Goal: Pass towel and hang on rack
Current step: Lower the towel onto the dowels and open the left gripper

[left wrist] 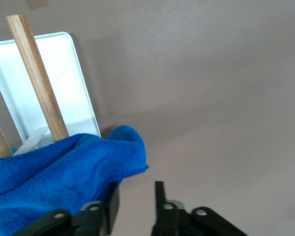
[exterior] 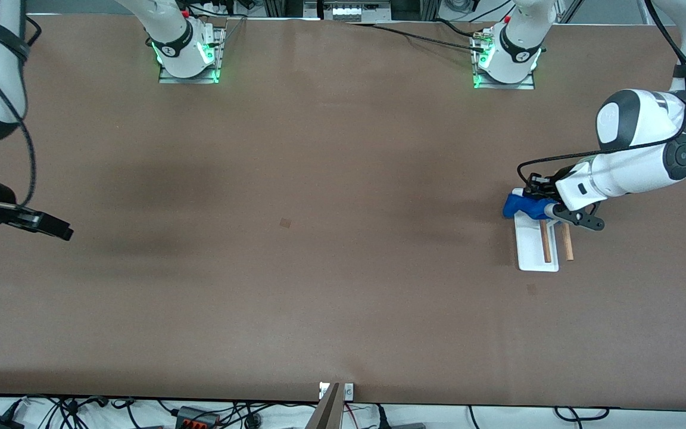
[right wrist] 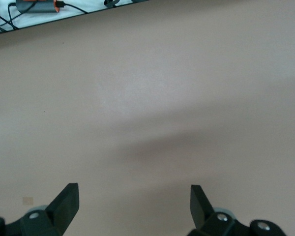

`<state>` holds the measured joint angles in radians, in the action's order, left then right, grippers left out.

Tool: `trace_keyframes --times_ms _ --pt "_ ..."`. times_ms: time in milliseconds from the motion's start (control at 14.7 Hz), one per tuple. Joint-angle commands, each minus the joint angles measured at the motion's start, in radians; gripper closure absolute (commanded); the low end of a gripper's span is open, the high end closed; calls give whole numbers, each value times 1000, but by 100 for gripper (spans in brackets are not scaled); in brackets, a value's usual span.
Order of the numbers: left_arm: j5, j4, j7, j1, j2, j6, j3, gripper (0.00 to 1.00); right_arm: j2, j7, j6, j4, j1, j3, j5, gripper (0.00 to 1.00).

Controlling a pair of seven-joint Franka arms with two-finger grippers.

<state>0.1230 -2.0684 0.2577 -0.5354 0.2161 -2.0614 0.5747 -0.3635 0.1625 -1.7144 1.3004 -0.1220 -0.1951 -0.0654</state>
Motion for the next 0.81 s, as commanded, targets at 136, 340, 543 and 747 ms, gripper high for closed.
trace_keyframes --times_ms 136,340,543,747 --pt "-6 100 -23 -5 -9 142 7 36 123 -80 -10 100 140 150 45 0" --pt "-6 162 -6 -12 -11 230 4 34 155 -87 7 134 133 155 88 0" --pt "-10 215 -8 -15 -11 268 -4 33 173 -133 15 167 134 155 90 0" --pt "-17 290 -14 -15 -12 314 -10 26 250 -132 6 271 134 155 91 0"
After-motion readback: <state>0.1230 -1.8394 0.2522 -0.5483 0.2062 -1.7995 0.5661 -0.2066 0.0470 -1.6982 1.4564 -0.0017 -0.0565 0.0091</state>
